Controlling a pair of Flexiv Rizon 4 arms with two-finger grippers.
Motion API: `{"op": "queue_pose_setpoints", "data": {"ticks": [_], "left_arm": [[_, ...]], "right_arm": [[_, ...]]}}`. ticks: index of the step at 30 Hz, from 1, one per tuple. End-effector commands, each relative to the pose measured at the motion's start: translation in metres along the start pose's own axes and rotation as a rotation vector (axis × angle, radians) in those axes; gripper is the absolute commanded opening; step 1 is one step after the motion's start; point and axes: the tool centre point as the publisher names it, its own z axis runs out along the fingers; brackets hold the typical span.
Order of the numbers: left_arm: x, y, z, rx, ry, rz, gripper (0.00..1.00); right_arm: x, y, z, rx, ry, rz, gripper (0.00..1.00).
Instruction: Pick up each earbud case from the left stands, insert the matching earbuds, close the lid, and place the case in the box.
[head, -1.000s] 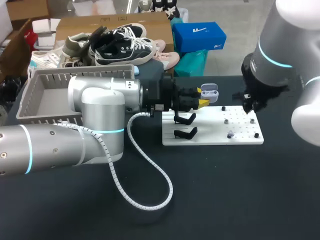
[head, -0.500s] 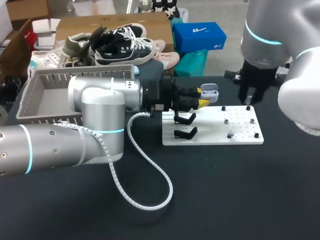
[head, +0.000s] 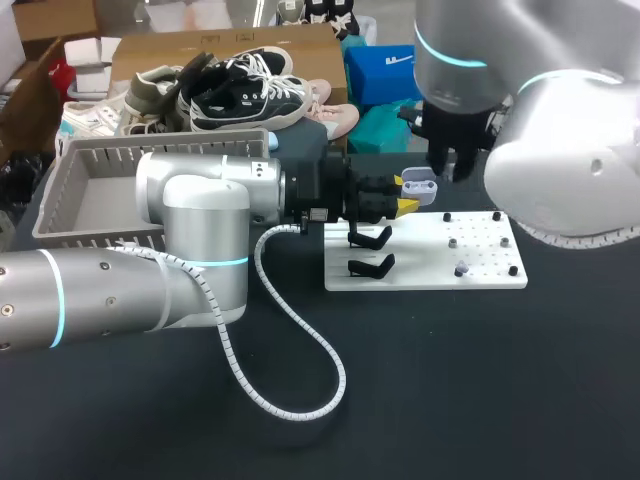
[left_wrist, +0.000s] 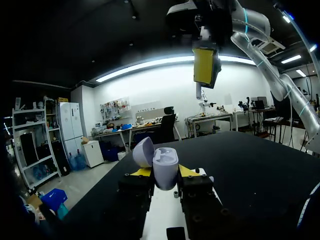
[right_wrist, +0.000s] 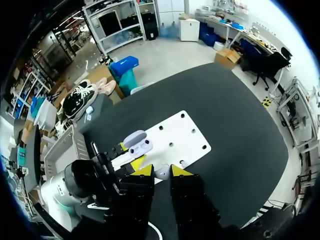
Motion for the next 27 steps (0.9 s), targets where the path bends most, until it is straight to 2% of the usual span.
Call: {"op": "queue_pose_setpoints", "data": {"ticks": [1,16,27], "left_arm": [[0.001,0.000,0.000,0.000,-0.002,0.001,0.00],[0.001,0.000,0.000,0.000,-0.002,0.001,0.00],[0.001,0.000,0.000,0.000,-0.002,0.001,0.00]], "right_arm": [[-0.007,0.017,0.014,0.034,0.012,-0.003,0.00],[-0.019,0.031,0.042,0.038,0.042,-0.015,0.00],[-0.018,0.029,0.048,0.043,0.056,-0.017,0.00]]}}
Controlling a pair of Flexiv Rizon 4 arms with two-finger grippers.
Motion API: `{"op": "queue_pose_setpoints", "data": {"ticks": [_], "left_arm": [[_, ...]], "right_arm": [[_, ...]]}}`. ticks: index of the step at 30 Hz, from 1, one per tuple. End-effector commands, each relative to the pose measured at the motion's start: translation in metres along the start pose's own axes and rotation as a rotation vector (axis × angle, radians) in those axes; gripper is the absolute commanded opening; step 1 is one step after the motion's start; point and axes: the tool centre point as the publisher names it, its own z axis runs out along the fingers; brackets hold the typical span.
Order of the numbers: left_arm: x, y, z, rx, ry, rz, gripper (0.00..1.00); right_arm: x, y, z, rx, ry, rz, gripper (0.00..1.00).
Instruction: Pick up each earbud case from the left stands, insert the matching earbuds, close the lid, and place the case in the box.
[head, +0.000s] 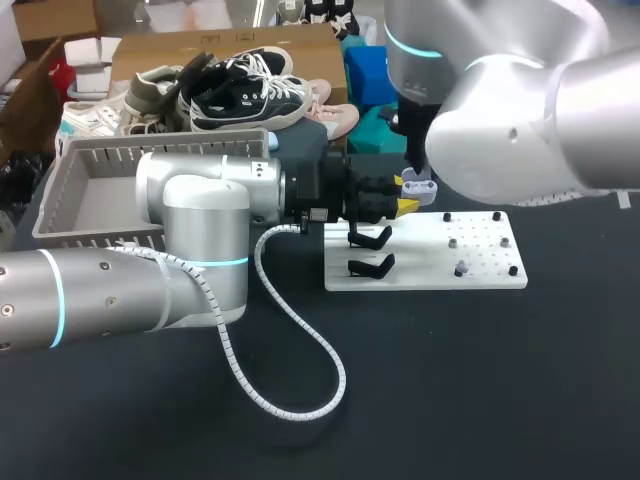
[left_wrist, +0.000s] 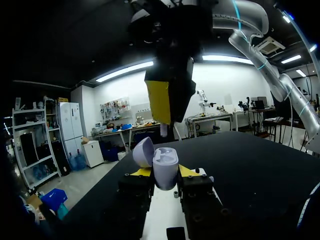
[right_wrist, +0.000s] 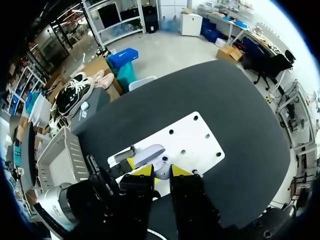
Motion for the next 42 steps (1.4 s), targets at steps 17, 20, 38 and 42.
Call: {"op": "queue_pose_setpoints", "data": {"ticks": [17,20,38,42], "left_arm": [[0.001,0.000,0.000,0.000,-0.002,0.001,0.00],[0.001,0.000,0.000,0.000,-0.002,0.001,0.00],[0.001,0.000,0.000,0.000,-0.002,0.001,0.00],[0.001,0.000,0.000,0.000,-0.002,0.001,0.00]], "right_arm": [[0.005,-0.005,0.008,0.008,0.022,0.004,0.00],[0.004,-0.004,0.007,0.006,0.022,0.006,0.00],[0.003,-0.006,0.011,0.002,0.031,0.008,0.00],[0.002,-0.006,0.012,-0.003,0.032,0.009,0.00]]}}
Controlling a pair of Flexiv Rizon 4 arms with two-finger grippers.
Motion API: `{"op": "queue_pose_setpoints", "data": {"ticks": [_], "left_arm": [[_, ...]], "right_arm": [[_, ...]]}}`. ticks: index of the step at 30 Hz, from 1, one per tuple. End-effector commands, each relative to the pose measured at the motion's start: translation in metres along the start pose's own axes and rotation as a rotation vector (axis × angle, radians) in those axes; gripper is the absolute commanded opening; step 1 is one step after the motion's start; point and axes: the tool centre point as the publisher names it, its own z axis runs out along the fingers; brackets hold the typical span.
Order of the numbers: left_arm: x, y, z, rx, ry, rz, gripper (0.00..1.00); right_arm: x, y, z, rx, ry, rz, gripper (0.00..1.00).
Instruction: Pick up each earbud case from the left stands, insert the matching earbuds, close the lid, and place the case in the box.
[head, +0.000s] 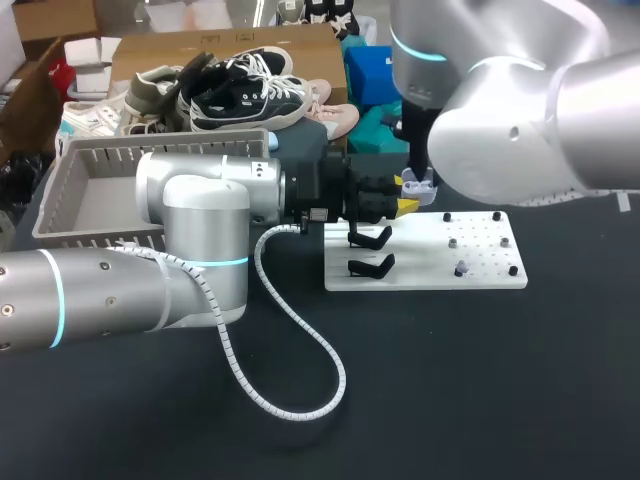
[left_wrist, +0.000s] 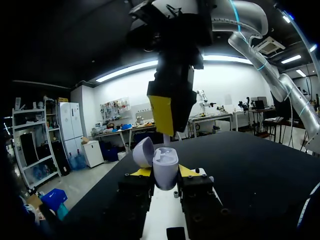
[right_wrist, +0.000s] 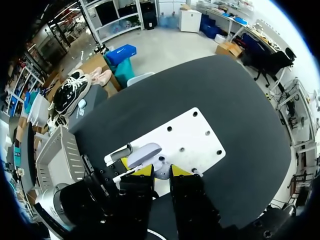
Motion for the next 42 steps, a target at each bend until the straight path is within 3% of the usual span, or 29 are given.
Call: {"op": "queue_pose_setpoints", "data": {"ticks": [1,42], "left_arm": [[0.001,0.000,0.000,0.000,-0.002,0.001,0.00],[0.001,0.000,0.000,0.000,-0.002,0.001,0.00]], "right_arm": [[0.000,-0.001,0.001,-0.005,0.000,0.001,0.00],[0.002,0.002,0.016,-0.009,0.034,0.002,0.00]]}}
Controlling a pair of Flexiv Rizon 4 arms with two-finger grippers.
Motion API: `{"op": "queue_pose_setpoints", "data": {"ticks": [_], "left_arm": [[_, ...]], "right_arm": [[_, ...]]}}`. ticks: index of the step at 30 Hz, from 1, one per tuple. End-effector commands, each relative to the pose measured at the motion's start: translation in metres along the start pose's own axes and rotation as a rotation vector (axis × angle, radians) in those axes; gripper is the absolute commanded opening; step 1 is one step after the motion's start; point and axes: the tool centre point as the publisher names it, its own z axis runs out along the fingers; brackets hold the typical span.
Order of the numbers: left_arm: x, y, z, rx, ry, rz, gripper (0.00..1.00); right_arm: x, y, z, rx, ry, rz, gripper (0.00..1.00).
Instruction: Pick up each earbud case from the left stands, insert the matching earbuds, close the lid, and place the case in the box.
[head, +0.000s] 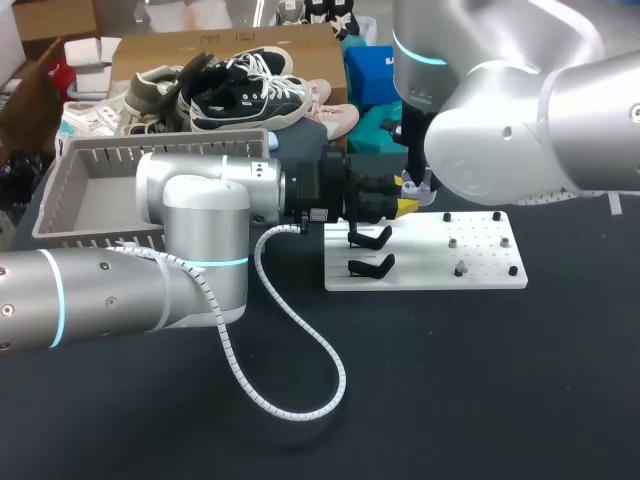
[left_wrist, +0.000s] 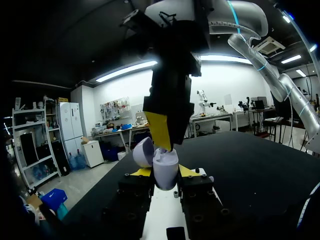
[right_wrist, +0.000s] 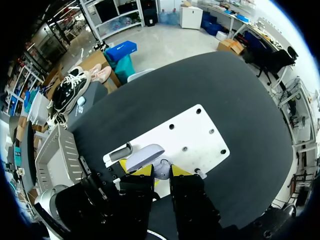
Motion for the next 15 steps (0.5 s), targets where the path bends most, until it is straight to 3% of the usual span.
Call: {"op": "queue_pose_setpoints", "data": {"ticks": [1,2,6,15], "left_arm": [[0.000,0.000,0.000,-0.001,-0.002,0.001,0.00],[0.000,0.000,0.000,-0.001,-0.002,0.001,0.00],[0.000,0.000,0.000,-0.001,-0.002,0.001,0.00],[0.000,0.000,0.000,-0.001,-0.002,0.001,0.00]], "right_arm": [[0.001,-0.001,0.002,-0.005,0.002,0.002,0.00],[0.001,-0.001,0.001,-0.010,0.004,0.003,0.00],[0.003,-0.003,0.000,-0.026,0.004,0.004,0.26],[0.011,-0.015,-0.011,-0.060,0.000,0.014,0.33]]}}
